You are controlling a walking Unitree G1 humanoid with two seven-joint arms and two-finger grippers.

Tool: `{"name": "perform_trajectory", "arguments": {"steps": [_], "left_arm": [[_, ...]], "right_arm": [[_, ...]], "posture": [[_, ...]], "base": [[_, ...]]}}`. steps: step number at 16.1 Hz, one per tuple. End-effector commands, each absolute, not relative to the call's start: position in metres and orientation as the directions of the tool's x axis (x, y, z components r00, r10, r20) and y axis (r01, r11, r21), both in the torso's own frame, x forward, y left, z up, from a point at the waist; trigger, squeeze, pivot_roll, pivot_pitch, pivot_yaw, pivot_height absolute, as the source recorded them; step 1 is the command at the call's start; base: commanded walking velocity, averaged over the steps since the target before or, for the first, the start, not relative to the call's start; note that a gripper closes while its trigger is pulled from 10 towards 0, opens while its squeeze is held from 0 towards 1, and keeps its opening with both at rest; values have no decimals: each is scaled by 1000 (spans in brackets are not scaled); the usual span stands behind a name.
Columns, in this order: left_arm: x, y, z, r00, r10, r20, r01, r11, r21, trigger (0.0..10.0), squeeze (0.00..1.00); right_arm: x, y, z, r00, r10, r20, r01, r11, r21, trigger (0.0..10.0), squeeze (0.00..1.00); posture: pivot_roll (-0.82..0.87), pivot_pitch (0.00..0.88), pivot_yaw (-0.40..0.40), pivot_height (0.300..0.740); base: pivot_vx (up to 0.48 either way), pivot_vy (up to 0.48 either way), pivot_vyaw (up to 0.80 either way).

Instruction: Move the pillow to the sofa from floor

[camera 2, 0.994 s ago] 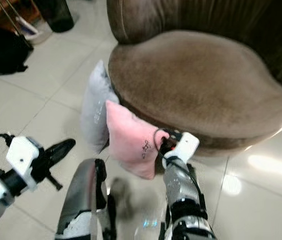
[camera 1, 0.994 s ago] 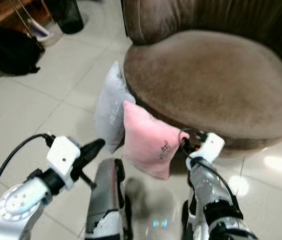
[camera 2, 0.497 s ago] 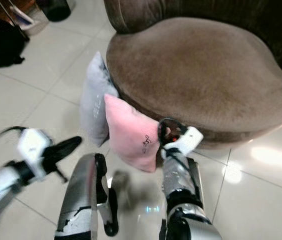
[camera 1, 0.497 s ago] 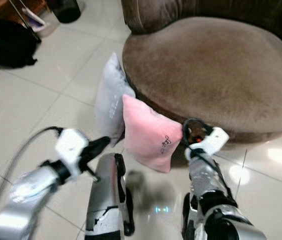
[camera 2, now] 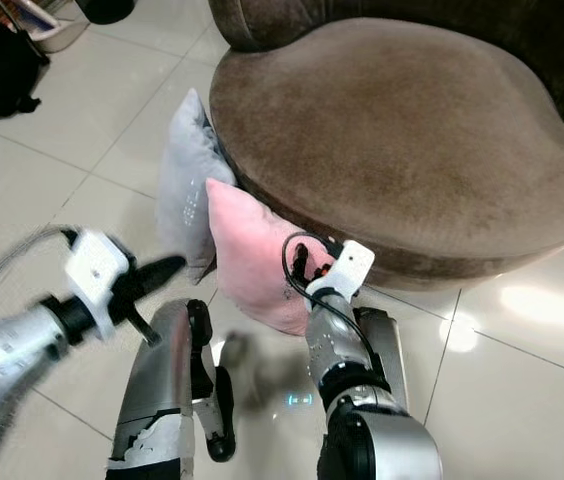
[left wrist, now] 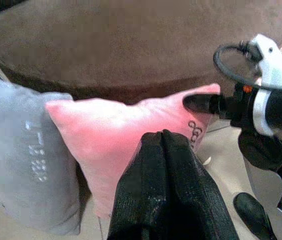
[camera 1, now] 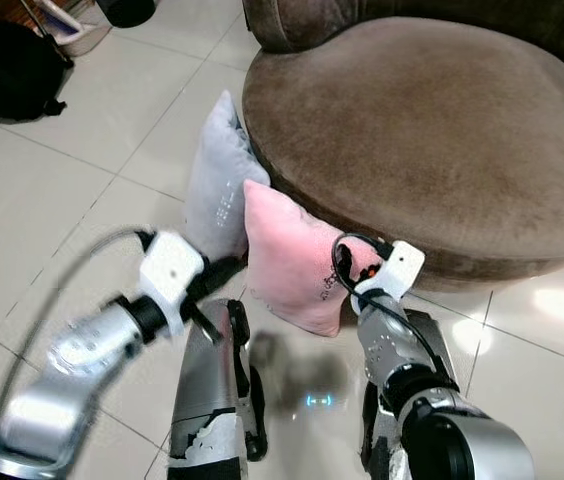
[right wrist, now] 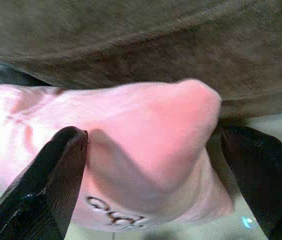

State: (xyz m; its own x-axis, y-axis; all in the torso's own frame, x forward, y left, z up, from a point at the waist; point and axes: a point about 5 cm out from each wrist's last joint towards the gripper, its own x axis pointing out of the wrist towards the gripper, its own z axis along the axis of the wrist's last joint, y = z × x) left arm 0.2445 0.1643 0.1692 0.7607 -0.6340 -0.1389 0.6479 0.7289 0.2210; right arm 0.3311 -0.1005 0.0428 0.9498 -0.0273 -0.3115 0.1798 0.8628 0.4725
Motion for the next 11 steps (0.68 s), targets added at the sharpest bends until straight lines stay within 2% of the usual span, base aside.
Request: {"name": "perform_trajectory", "arguments": {"steps": [1,2,3,4,5,6,8,9,11], "left_arm": [[238,165,173,756,-637,-152,655,726,212,10000,0],[236,163,174,753,-640,-152,657,724,210,10000,0],[231,147,174,752,-643,-146,659,726,199,10000,0],[231,139,174,753,-642,-144,657,728,194,10000,0],[230,112,171,773,-620,-134,634,756,160,10000,0],[234,100,162,811,-567,-142,584,800,141,10000,0],[252,101,127,887,-428,-171,451,884,124,10000,0],[252,101,127,887,-428,-171,451,884,124,10000,0],[249,80,113,838,-514,-183,539,832,131,10000,0]], "right_arm": [[328,-83,41,944,5,-329,169,850,499,10000,0],[328,-82,42,946,4,-323,170,844,509,10000,0],[329,-81,43,949,12,-314,160,840,518,0,0],[329,-80,44,951,17,-310,154,840,521,0,0],[329,-79,43,950,27,-310,144,844,516,0,0],[329,-78,43,950,35,-312,136,849,511,0,0],[330,-78,44,951,49,-306,118,855,505,0,0],[330,-78,44,951,49,-306,118,855,505,0,0],[334,-80,48,954,76,-291,80,868,490,0,0]], "posture": [[298,334,117,510],[298,334,117,510],[292,333,117,510],[292,333,117,510],[283,327,104,510],[272,322,93,510],[229,288,55,510],[229,288,55,510],[207,257,27,510]], "base": [[0,0,0],[0,0,0],[0,0,0],[0,0,0],[0,0,0],[0,0,0],[0,0,0],[0,0,0],[0,0,0]]}}
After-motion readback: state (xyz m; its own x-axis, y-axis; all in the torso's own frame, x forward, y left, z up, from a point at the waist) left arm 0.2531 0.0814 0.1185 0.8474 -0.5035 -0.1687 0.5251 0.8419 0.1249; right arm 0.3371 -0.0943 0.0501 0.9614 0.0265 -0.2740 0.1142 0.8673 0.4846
